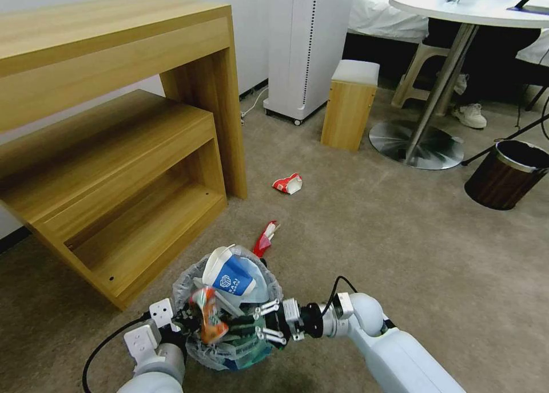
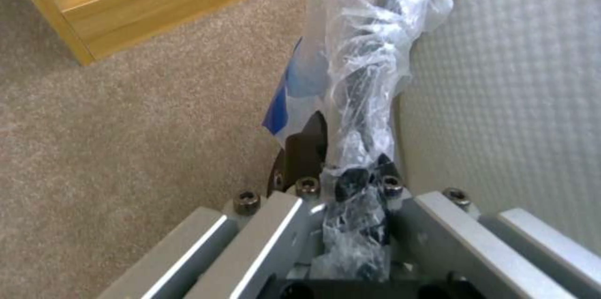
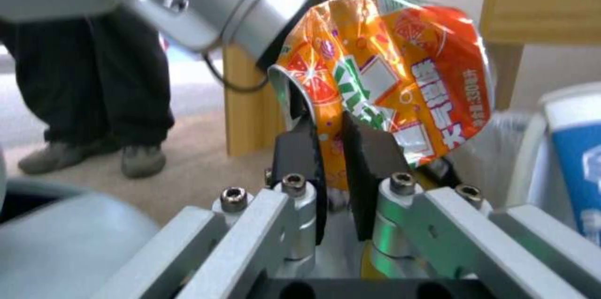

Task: Pick up the trash bin and place the garbage on the floor into it.

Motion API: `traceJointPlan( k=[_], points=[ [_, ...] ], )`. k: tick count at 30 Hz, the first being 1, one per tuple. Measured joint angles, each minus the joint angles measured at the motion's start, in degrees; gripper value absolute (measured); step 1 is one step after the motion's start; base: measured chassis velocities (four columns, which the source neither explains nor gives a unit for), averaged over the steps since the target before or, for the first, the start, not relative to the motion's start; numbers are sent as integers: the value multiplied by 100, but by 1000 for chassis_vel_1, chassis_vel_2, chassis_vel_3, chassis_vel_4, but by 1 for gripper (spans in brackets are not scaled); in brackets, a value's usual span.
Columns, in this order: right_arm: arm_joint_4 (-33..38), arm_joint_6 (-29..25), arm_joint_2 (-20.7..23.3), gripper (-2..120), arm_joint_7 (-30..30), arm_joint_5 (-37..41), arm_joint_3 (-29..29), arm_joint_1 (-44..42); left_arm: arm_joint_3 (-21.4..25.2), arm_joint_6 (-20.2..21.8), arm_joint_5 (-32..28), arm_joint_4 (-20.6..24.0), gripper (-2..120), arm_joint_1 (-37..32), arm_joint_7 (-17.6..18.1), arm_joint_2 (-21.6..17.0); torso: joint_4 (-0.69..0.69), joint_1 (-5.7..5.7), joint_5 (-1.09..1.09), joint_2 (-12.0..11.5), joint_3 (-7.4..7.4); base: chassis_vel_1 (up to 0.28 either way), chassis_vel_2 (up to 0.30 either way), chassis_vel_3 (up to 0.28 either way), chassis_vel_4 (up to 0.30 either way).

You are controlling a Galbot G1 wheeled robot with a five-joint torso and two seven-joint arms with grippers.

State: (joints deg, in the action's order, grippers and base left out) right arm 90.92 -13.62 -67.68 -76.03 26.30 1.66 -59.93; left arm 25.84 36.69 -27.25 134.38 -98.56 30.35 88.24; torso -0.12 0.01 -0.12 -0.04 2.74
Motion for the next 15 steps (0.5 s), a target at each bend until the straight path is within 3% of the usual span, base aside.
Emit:
traceJointPlan(
  k=[7,10,15],
  points=[
    [-149,15,33,7,-44,-367,86,8,-48,-7,50,-5,1,-4,-17,45,0,0,1,0,0,0,0,0,0],
    [-155,34,64,13,-45,-385,86,7,-42,-9,54,-6,1,-6,-17,51,0,0,1,0,0,0,0,0,0],
    [-90,55,119,33,-69,-269,131,8,2,-16,50,-2,1,-24,-30,44,0,0,1,0,0,0,0,0,0]
  ],
)
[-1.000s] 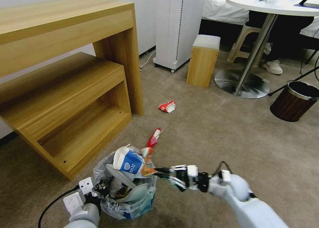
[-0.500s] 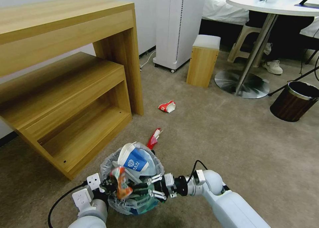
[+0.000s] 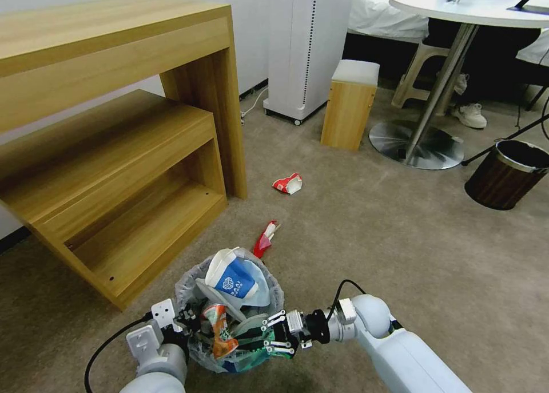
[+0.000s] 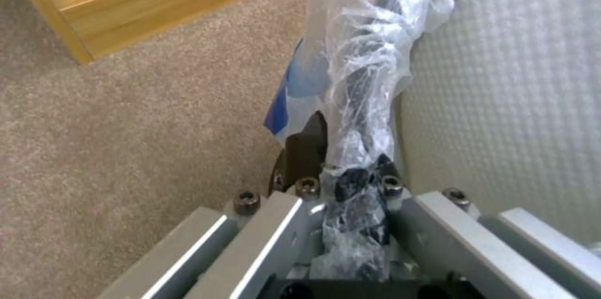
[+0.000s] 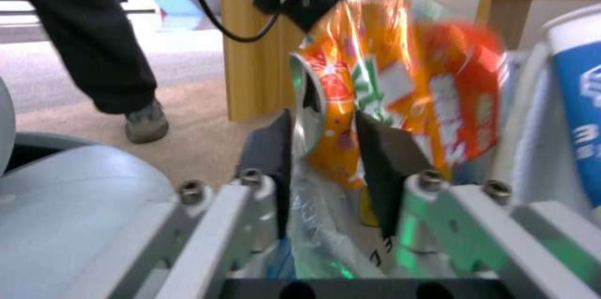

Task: Pick up the trash bin and place the garbage on the floor into it.

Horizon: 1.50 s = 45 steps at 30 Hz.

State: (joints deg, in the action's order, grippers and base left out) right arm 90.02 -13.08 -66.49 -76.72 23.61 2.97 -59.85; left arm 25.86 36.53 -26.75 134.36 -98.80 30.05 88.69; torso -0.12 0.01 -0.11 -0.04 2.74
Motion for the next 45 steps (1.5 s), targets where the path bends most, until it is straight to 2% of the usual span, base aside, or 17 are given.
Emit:
traceJointPlan(
  k=[2,4,6,7,12,13,14,16,17,19,20,21,23,24,28,34,45],
  points=[
    [52,5,22,43,-8,114,41,4,28,-1,0,2,1,-14,0,-12,0,0,0,0,0,0,0,0,0],
    [72,9,38,46,-8,175,63,8,35,-2,-3,8,1,-18,0,-19,0,0,0,0,0,0,0,0,0],
    [87,15,82,57,35,302,115,16,44,-2,-14,28,1,-20,-2,-32,0,0,0,0,0,0,0,0,0],
    [87,15,82,57,35,302,115,16,44,-2,-14,28,1,-20,-2,-32,0,0,0,0,0,0,0,0,0],
    [246,-9,151,78,495,695,276,5,104,-2,-72,32,1,-14,-4,-82,0,0,0,0,0,0,0,0,0],
    [340,-49,163,83,872,863,327,-19,135,-2,-107,35,1,-7,-4,-101,0,0,0,0,0,0,0,0,0],
    [340,-49,163,83,872,863,327,-19,135,-2,-107,35,1,-7,-4,-101,0,0,0,0,0,0,0,0,0],
    [536,-130,174,92,2031,1035,440,-105,211,-2,-174,67,1,-8,-6,-161,0,0,-1,0,0,0,0,0,0],
    [536,-130,174,92,2031,1035,440,-105,211,-2,-174,67,1,-8,-6,-161,0,0,-1,0,0,0,0,0,0],
    [738,-182,108,99,3289,1170,669,-254,288,0,-245,122,1,-24,-6,-245,1,0,-1,0,0,0,0,0,0],
    [878,-277,44,100,3942,1293,842,-373,331,9,-300,153,1,-28,-6,-294,1,0,1,0,0,0,0,0,0],
    [878,-277,44,100,3942,1293,842,-373,331,9,-300,153,1,-28,-6,-294,1,0,1,0,0,0,0,0,0],
    [1114,-326,-20,100,4767,1364,1314,-614,384,31,-409,206,1,-19,8,-361,1,0,0,0,0,0,0,0,0],
    [1114,-326,-20,100,4767,1364,1314,-614,384,31,-409,206,1,-19,8,-361,1,0,0,0,0,0,0,0,0],
    [1262,-337,0,100,5417,1164,2148,-1055,463,99,-573,236,1,48,97,-468,-1,0,0,0,0,0,0,0,0],
    [1198,-596,-6,100,5913,925,2693,-1458,637,123,-687,205,1,124,189,-623,-1,0,0,0,0,0,0,0,0],
    [1145,-857,-108,100,6040,837,2912,-1631,1408,170,-1341,228,1,173,414,-861,0,0,-1,0,0,0,0,0,0]
  ],
)
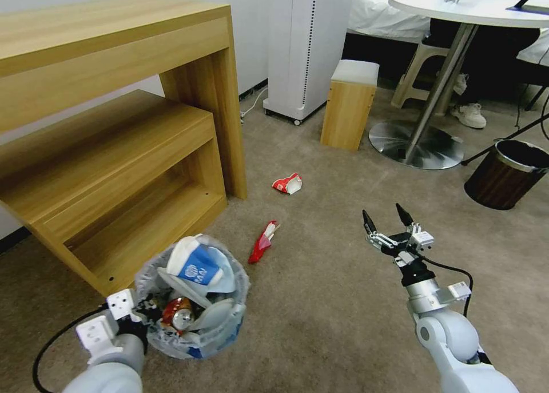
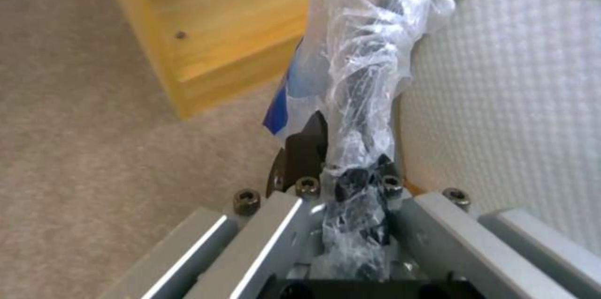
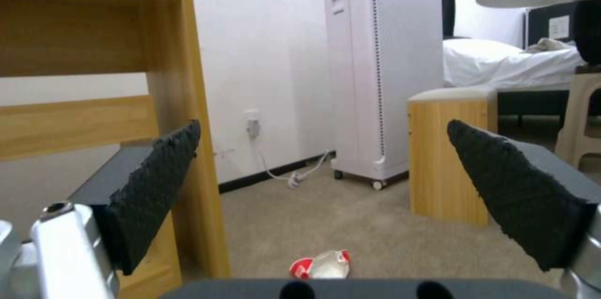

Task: Pick up the trash bin and place the garbage on the floor into it.

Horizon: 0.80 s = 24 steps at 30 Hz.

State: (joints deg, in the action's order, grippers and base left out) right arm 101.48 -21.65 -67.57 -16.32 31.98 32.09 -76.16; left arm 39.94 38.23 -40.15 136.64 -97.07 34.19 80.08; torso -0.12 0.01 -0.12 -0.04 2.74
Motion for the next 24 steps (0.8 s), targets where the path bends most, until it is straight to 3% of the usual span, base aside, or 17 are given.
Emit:
traceJointPlan(
  k=[7,13,24],
  points=[
    [43,-24,-47,100,-32,-1,-25,-11,692,47,-612,39,1,-4,49,-83,0,0,0,0,0,0,0,0,0],
    [48,-130,-60,100,-51,3,-61,-52,1009,71,-861,57,1,43,30,-91,0,0,0,0,0,0,0,0,0],
    [63,-264,12,100,-107,21,-72,-96,934,81,-748,136,1,-27,6,29,0,0,1,0,0,-73,68,78,-76]
  ],
)
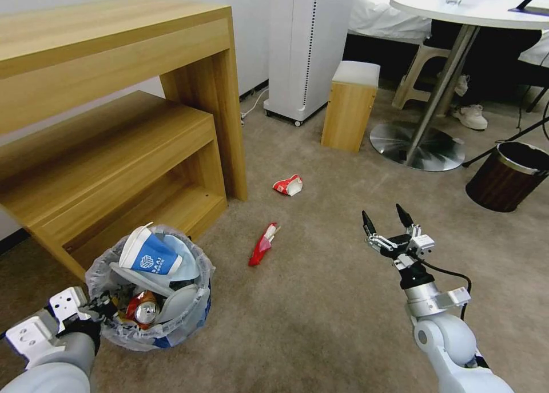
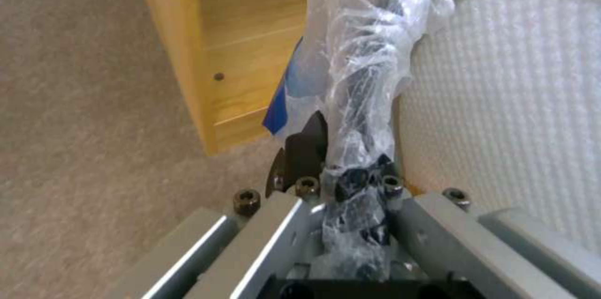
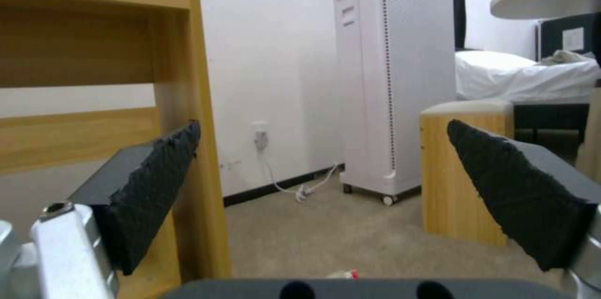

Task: Pick up the trash bin and place the garbage on the floor into it.

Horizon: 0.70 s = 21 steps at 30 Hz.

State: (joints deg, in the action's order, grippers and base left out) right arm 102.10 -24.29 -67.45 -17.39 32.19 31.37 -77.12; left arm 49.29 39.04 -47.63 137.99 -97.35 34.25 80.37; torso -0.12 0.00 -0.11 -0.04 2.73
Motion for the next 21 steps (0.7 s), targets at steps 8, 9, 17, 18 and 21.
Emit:
traceJointPlan(
  k=[8,9,17,18,21],
  points=[
    [-59,-86,103,100,-65,62,-7,15,-96,-12,141,33,1,-50,-12,95,-1,0,1,0,1,-238,231,238,-239],
    [-62,-87,109,100,-66,68,-25,18,-112,-13,161,49,1,-57,-13,108,0,0,5,0,1,-275,258,278,-269],
    [-40,158,104,100,335,5,-254,39,-210,-24,249,66,1,-79,-19,157,0,1,0,-1,3,-200,181,200,-175],
    [-40,252,87,100,463,-22,-303,37,-217,-24,252,66,1,-81,-19,157,0,1,0,-1,3,7,21,36,-78],
    [-46,447,42,100,732,-46,-408,34,-226,-24,256,65,1,-83,-18,153,0,0,-1,-1,0,0,0,0,0]
  ],
)
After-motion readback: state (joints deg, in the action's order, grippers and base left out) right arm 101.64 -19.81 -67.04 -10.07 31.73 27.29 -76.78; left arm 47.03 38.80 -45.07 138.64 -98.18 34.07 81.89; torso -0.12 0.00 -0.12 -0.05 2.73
